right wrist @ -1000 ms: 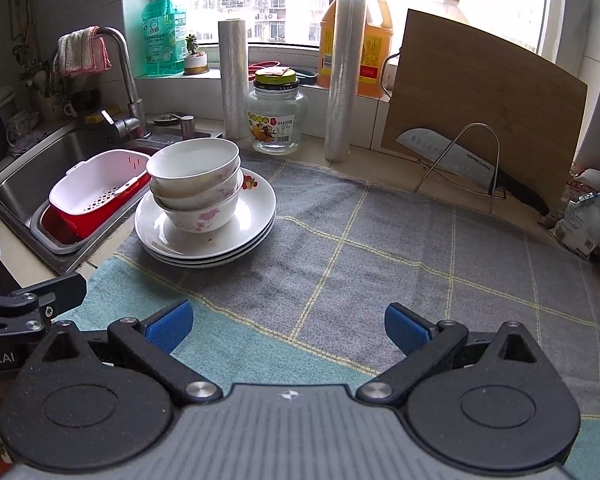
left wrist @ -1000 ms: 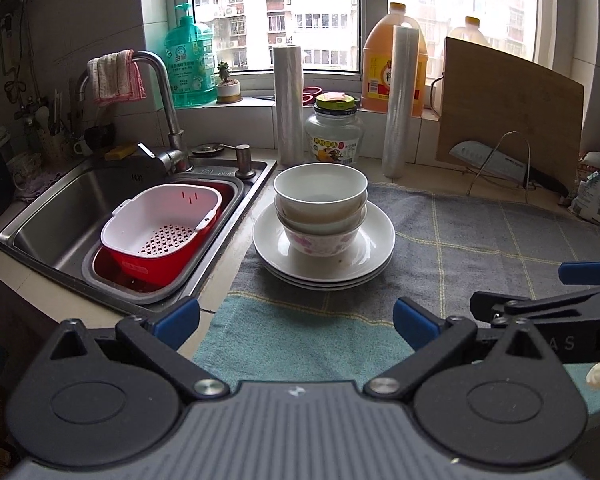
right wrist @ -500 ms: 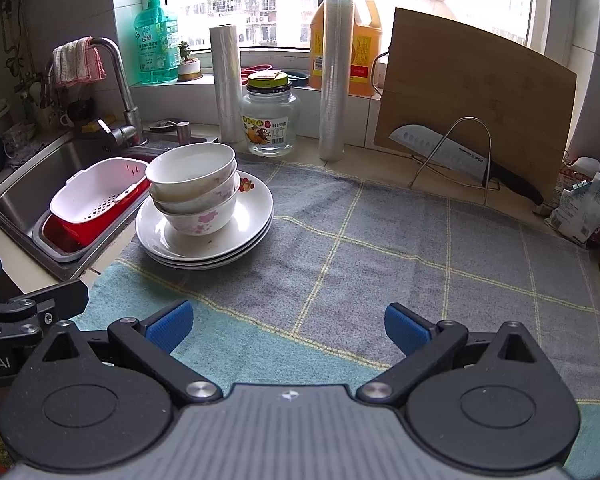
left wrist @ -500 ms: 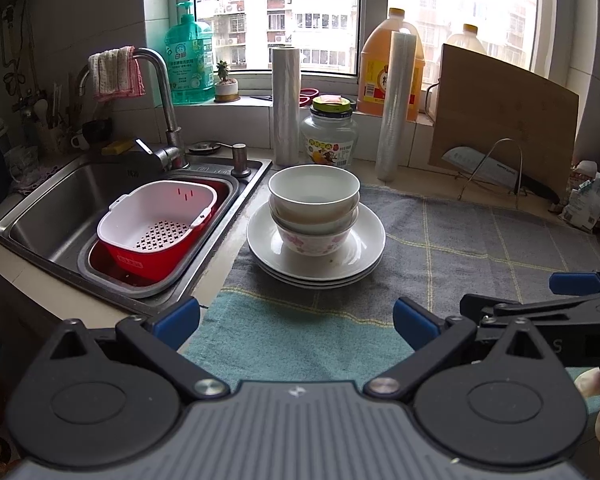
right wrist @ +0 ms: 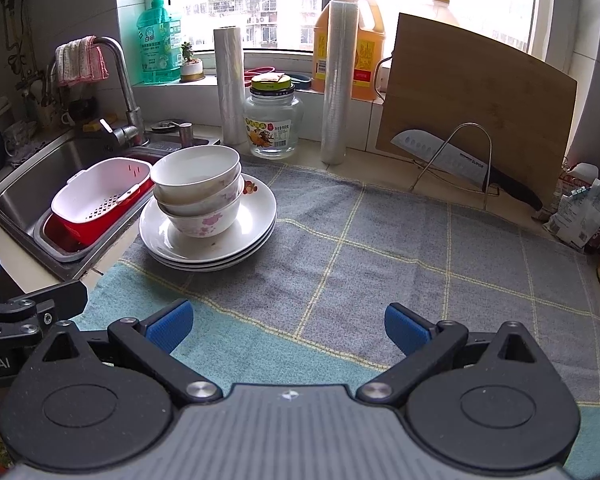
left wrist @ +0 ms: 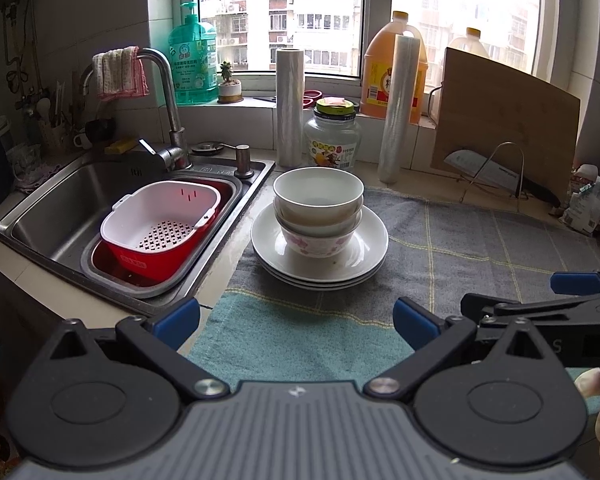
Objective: Organize plates and bowls
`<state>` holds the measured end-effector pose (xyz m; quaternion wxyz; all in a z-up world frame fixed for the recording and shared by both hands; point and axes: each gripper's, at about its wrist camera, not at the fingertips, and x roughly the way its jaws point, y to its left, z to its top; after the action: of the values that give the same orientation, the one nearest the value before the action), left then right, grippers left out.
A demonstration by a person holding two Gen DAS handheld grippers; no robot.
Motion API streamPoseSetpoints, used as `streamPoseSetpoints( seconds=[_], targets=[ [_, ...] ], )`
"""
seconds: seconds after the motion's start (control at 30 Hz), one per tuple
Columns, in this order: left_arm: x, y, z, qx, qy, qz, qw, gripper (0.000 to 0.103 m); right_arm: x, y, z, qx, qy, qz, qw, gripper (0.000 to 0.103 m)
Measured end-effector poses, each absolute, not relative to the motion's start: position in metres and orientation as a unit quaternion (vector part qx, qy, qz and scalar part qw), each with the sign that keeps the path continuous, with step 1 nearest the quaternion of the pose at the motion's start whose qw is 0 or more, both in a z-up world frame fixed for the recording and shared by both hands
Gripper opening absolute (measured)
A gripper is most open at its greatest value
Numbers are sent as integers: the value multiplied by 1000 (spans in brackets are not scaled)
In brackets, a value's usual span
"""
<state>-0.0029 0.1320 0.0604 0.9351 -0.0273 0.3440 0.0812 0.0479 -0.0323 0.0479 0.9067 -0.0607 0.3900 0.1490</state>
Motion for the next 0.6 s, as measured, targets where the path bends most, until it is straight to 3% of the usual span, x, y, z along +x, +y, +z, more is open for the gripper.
streamPoseSetpoints(
  seconds=[0.6],
  targets=[
    [4, 131, 61, -20, 347, 80, 934, 102, 52, -30, 48, -62, 391, 139, 908, 103]
  ],
)
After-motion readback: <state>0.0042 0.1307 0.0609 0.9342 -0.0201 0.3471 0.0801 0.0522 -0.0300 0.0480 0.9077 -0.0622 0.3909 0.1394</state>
